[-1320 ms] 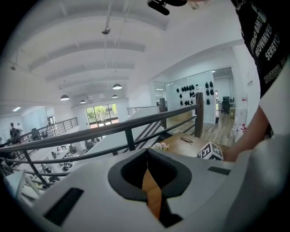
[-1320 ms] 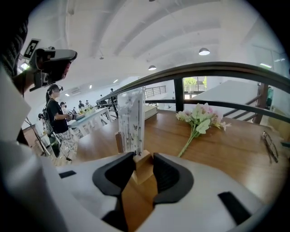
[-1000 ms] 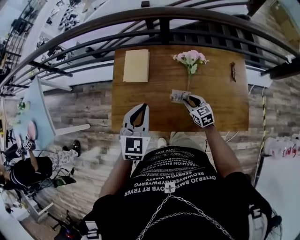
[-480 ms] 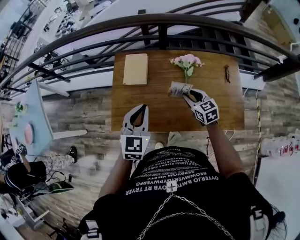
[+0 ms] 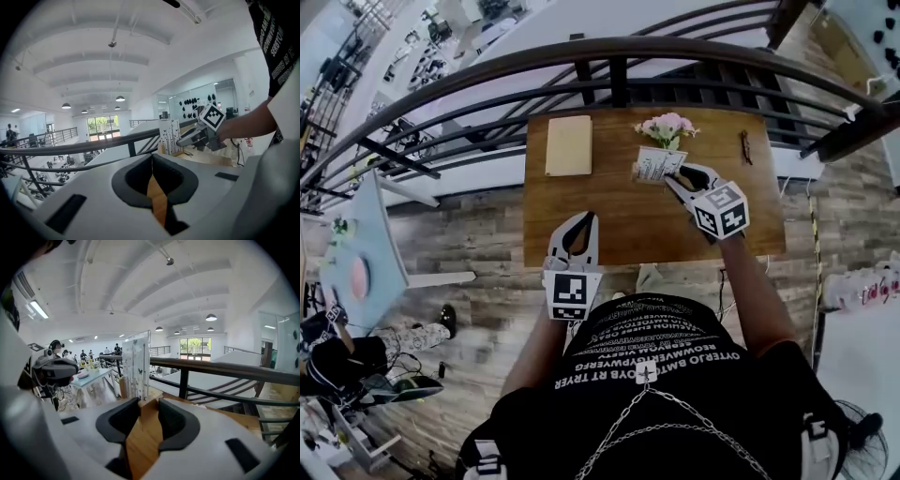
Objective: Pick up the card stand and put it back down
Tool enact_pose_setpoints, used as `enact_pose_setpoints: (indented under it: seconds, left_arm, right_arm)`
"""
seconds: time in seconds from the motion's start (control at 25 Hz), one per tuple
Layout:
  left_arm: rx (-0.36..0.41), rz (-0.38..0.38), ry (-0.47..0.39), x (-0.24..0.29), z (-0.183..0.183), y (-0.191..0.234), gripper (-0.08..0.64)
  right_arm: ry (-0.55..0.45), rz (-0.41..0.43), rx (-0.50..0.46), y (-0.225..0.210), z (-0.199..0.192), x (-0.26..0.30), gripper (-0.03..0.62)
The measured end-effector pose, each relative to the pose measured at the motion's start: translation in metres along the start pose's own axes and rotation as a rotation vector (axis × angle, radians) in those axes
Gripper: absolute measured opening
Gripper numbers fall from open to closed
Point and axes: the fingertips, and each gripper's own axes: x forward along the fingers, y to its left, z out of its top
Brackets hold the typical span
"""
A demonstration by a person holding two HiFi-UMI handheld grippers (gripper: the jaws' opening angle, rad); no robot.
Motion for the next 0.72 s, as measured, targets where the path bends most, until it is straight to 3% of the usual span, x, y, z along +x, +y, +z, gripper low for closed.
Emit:
enact_pose_setpoints:
  seconds: [0.72]
  left_arm:
    - [0.022, -0.051, -0.020, -0.017, 0.005, -0.024, 0.028]
  right_arm:
    - [-0.085, -0.009, -0.053, 0.006, 0.075, -0.060, 0.141]
